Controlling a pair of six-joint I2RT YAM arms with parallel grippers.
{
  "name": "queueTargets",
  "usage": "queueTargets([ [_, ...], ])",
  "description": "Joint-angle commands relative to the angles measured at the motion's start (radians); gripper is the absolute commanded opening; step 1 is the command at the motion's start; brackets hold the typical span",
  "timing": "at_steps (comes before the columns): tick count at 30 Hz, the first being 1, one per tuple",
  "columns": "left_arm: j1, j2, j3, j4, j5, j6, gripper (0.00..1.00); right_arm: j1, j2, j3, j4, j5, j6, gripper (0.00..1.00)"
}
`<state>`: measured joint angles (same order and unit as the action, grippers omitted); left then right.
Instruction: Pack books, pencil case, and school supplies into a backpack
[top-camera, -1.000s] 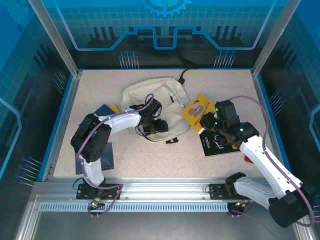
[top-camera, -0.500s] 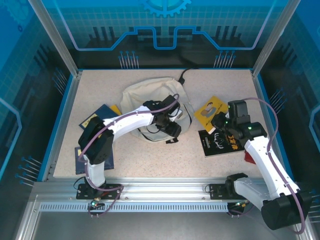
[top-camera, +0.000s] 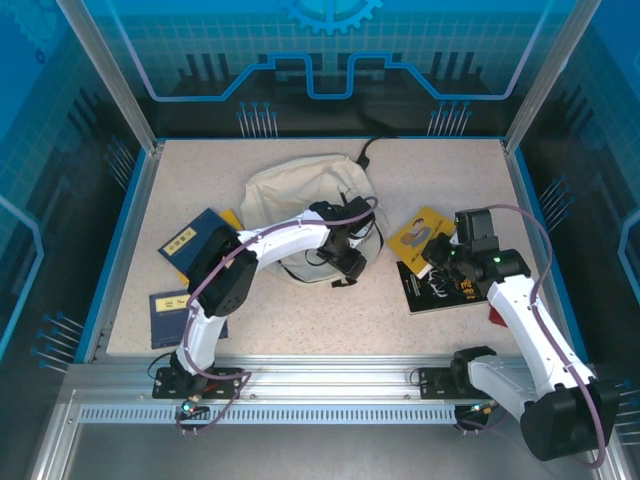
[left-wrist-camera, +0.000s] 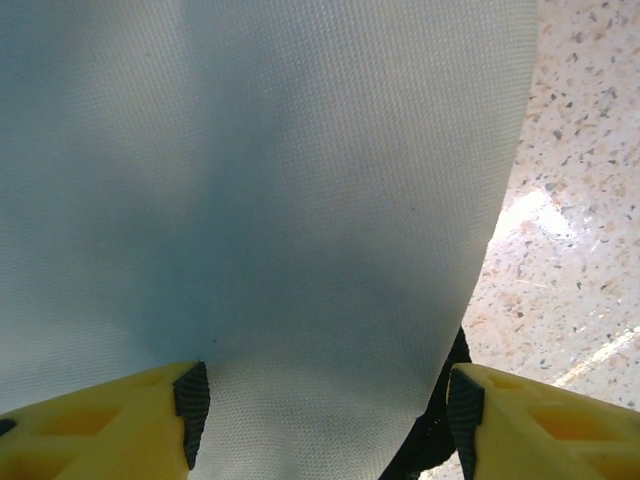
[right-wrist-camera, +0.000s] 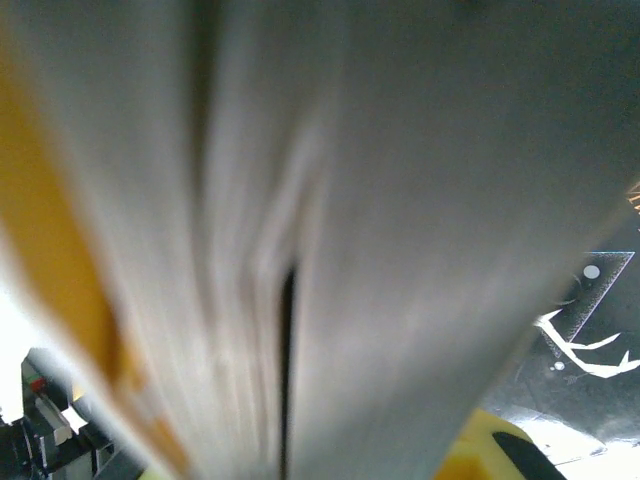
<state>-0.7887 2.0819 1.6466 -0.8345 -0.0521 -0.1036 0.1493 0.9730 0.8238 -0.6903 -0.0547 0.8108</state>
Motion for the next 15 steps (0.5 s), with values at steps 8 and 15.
queueTargets([
  [8, -0.005, 0.067, 0.108, -0.103, -0.044, 0.034, 0.57, -0.013, -0.023, 0.004, 0.062, -0.030, -0.004, 0.06],
  [15, 0.008, 0.059, 0.177, -0.135, -0.025, -0.008, 0.36, -0.014, -0.020, 0.002, 0.067, -0.034, 0.001, 0.06],
])
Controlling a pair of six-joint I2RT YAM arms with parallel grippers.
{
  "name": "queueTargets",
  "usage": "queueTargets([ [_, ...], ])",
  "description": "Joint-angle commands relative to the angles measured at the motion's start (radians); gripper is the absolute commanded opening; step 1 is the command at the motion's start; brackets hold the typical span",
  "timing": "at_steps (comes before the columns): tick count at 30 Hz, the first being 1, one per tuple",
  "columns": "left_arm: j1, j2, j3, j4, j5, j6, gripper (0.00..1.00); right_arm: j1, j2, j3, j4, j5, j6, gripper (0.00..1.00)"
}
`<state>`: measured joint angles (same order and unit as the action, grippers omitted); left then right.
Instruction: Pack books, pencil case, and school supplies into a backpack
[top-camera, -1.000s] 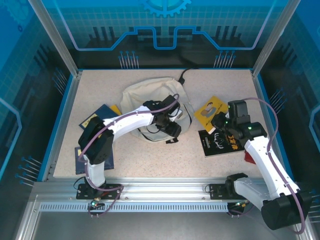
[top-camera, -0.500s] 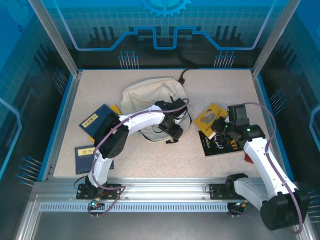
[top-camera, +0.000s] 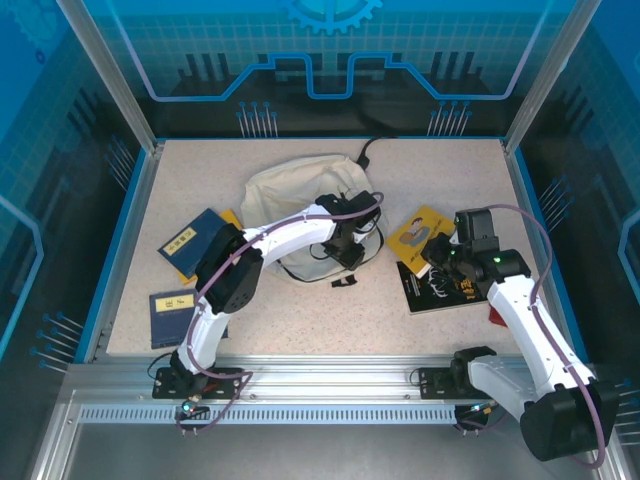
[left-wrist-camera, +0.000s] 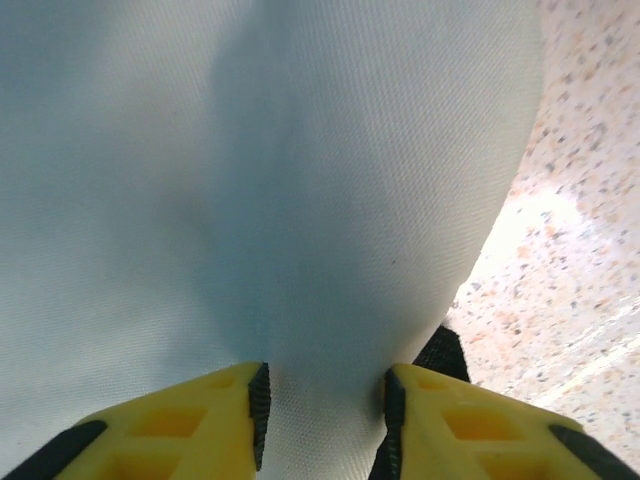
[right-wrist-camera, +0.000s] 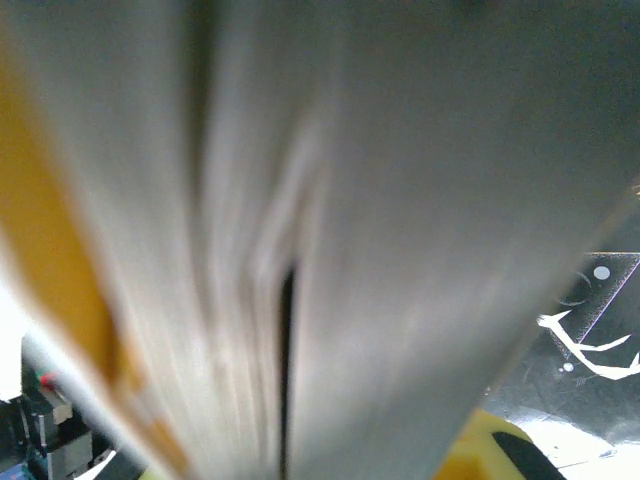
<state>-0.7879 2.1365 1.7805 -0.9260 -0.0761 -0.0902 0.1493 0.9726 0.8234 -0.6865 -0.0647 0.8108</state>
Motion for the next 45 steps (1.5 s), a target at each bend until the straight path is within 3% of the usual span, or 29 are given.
queueTargets([
  [1, 0.008, 0.003, 0.045, -0.043, 0.001, -0.021, 0.33, -0.013, -0.021, 0.003, 0.064, -0.026, 0.002, 0.06],
  [4, 0.020, 0.002, 0.045, -0.043, 0.019, -0.025, 0.21, -0.013, -0.024, 0.001, 0.061, -0.026, 0.002, 0.06],
  [6, 0.026, 0.006, 0.042, -0.042, 0.021, -0.028, 0.18, -0.014, -0.027, 0.001, 0.058, -0.024, 0.002, 0.06],
  [7, 0.028, 0.009, 0.041, -0.044, 0.022, -0.030, 0.21, -0.013, -0.031, 0.001, 0.058, -0.023, 0.003, 0.06],
  [11, 0.029, 0.011, 0.032, -0.055, 0.073, -0.015, 0.50, -0.014, -0.032, 0.000, 0.059, -0.023, 0.003, 0.06],
  [13, 0.028, 0.010, 0.023, -0.054, 0.117, -0.002, 0.58, -0.014, -0.030, -0.005, 0.063, -0.026, 0.006, 0.06],
  [17, 0.029, 0.018, 0.003, -0.045, 0.123, 0.001, 0.63, -0.014, -0.028, -0.012, 0.070, -0.029, 0.009, 0.06],
  [24, 0.029, 0.056, 0.016, -0.054, 0.087, -0.006, 0.51, -0.013, -0.028, -0.012, 0.070, -0.029, 0.009, 0.06],
  [32, 0.029, 0.051, 0.029, -0.066, 0.049, 0.004, 0.16, -0.013, -0.031, -0.011, 0.068, -0.027, 0.013, 0.06],
  [34, 0.029, 0.037, 0.034, -0.067, 0.036, 0.006, 0.12, -0.014, -0.031, -0.011, 0.069, -0.027, 0.014, 0.06],
  [45, 0.055, -0.084, 0.048, -0.067, 0.080, 0.018, 0.11, -0.013, -0.063, 0.008, 0.044, -0.037, 0.001, 0.04],
])
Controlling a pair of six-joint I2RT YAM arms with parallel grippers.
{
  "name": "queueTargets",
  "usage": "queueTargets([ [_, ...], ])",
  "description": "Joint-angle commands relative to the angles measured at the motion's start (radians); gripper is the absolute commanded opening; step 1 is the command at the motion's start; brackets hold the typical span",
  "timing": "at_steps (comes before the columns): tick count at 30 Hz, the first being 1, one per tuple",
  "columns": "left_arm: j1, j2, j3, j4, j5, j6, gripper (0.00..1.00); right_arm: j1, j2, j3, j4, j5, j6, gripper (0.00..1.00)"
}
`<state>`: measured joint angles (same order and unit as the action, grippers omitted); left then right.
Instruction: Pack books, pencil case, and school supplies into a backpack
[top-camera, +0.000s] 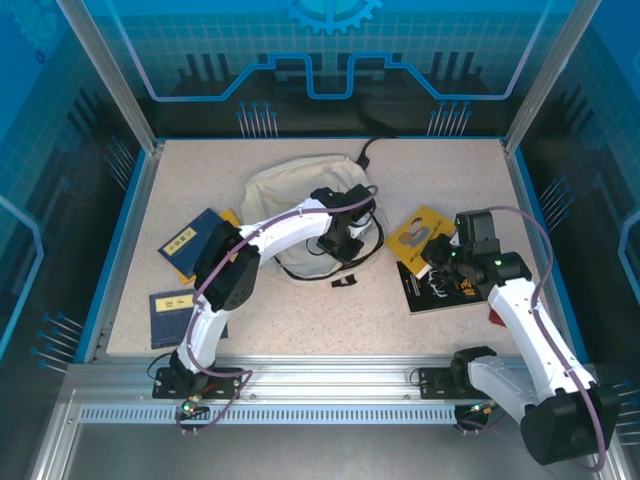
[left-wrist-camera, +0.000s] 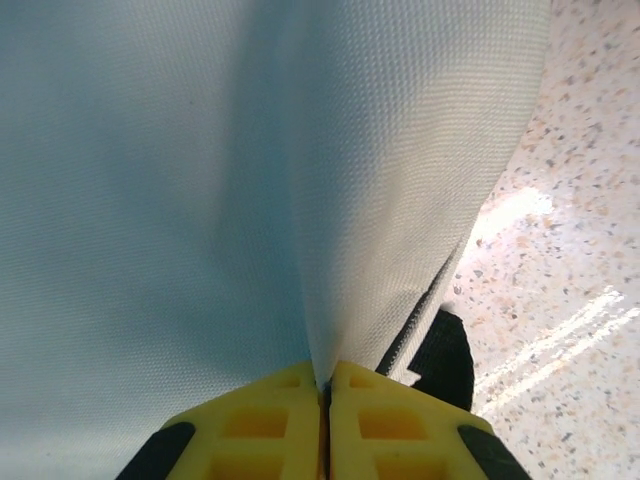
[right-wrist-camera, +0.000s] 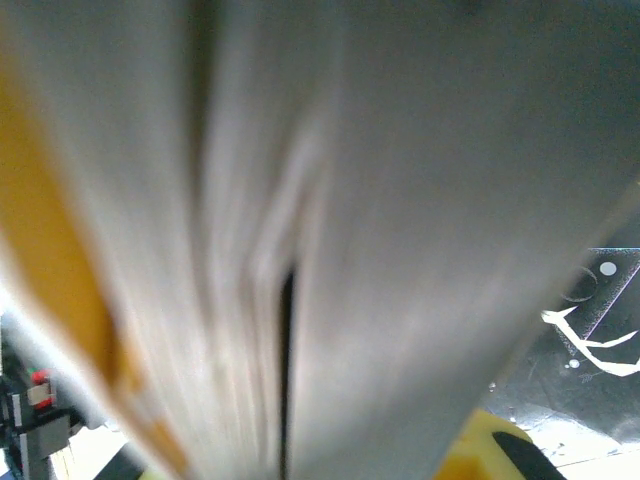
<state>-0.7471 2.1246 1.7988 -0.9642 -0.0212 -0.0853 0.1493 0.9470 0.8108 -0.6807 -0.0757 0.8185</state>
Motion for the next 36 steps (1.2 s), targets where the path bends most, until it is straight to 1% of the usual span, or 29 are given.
queueTargets([
  [1, 0.022, -0.084, 0.029, -0.026, 0.028, 0.011, 0.11, -0.014, -0.043, 0.020, 0.035, -0.027, -0.007, 0.05],
  [6, 0.052, -0.134, 0.025, -0.002, 0.069, -0.006, 0.11, -0.013, -0.070, 0.020, 0.030, -0.050, -0.017, 0.04],
  [9, 0.064, -0.174, 0.027, 0.035, 0.065, -0.035, 0.09, -0.014, -0.095, 0.009, 0.064, -0.116, -0.022, 0.03],
  [11, 0.065, -0.211, 0.016, 0.093, 0.045, -0.063, 0.07, -0.009, -0.114, 0.000, 0.087, -0.153, -0.012, 0.03],
  [14, 0.064, -0.263, -0.008, 0.199, -0.019, -0.115, 0.04, 0.012, -0.138, -0.017, 0.122, -0.160, 0.013, 0.03],
  [16, 0.063, -0.296, -0.030, 0.275, -0.079, -0.145, 0.04, 0.036, -0.136, -0.033, 0.158, -0.170, 0.029, 0.02],
  [18, 0.061, -0.325, -0.050, 0.345, -0.109, -0.164, 0.01, 0.071, -0.125, -0.046, 0.194, -0.169, 0.049, 0.02],
  [20, 0.059, -0.357, -0.080, 0.414, -0.128, -0.175, 0.01, 0.109, -0.098, -0.053, 0.225, -0.162, 0.071, 0.02],
  [22, 0.058, -0.387, -0.107, 0.475, -0.116, -0.170, 0.01, 0.155, -0.065, -0.059, 0.270, -0.153, 0.089, 0.02],
  [27, 0.052, -0.410, -0.120, 0.518, -0.081, -0.149, 0.01, 0.226, 0.071, -0.043, 0.444, -0.161, 0.145, 0.02],
  [31, 0.054, -0.423, -0.134, 0.530, -0.079, -0.148, 0.01, 0.249, 0.221, 0.031, 0.548, -0.141, 0.174, 0.01],
  [36, 0.054, -0.449, -0.162, 0.565, -0.067, -0.148, 0.01, 0.270, 0.403, 0.110, 0.709, -0.161, 0.230, 0.01],
])
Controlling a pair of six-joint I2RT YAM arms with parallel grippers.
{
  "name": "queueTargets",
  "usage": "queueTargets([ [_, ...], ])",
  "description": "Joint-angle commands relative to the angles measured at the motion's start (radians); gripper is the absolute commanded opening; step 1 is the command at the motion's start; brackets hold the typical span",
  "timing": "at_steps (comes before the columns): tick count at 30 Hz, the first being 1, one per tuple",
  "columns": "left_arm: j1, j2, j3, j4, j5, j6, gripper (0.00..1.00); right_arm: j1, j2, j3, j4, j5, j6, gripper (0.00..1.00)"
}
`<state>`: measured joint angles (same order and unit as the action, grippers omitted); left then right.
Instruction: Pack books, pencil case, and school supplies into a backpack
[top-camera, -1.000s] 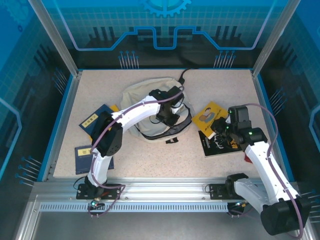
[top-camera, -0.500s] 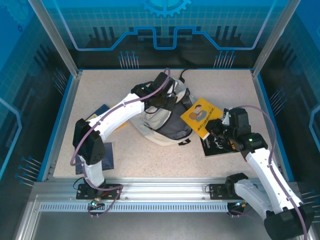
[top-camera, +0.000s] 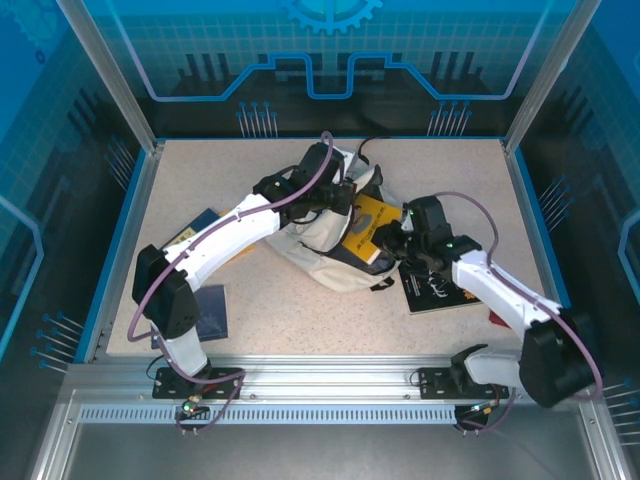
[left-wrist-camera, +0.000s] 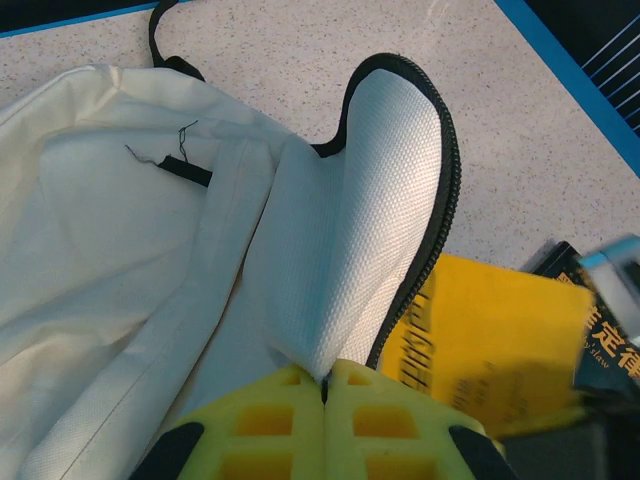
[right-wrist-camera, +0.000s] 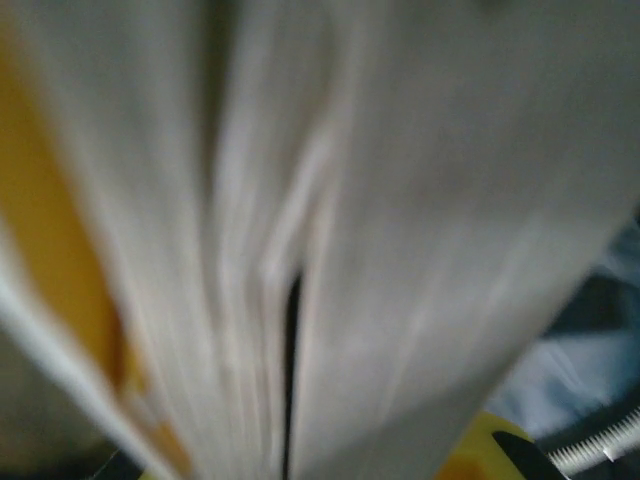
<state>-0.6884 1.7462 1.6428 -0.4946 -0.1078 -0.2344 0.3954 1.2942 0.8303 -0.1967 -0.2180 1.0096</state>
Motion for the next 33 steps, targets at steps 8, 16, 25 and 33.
queueTargets([
  [8, -0.001, -0.082, -0.014, 0.100, -0.002, -0.003, 0.00, 0.061, 0.374, 0.236, 0.440, -0.029, 0.130, 0.01],
  [16, 0.043, -0.106, -0.043, 0.106, 0.017, -0.067, 0.00, 0.118, 0.664, 0.457, 0.441, 0.032, 0.148, 0.01],
  [25, 0.105, -0.107, -0.079, 0.105, 0.078, -0.084, 0.00, 0.133, 0.669, 0.446, 0.371, 0.053, 0.101, 0.58],
  [33, 0.145, -0.105, -0.163, 0.121, 0.146, -0.055, 0.00, 0.101, 0.351, 0.209, 0.156, 0.039, 0.006, 0.63],
])
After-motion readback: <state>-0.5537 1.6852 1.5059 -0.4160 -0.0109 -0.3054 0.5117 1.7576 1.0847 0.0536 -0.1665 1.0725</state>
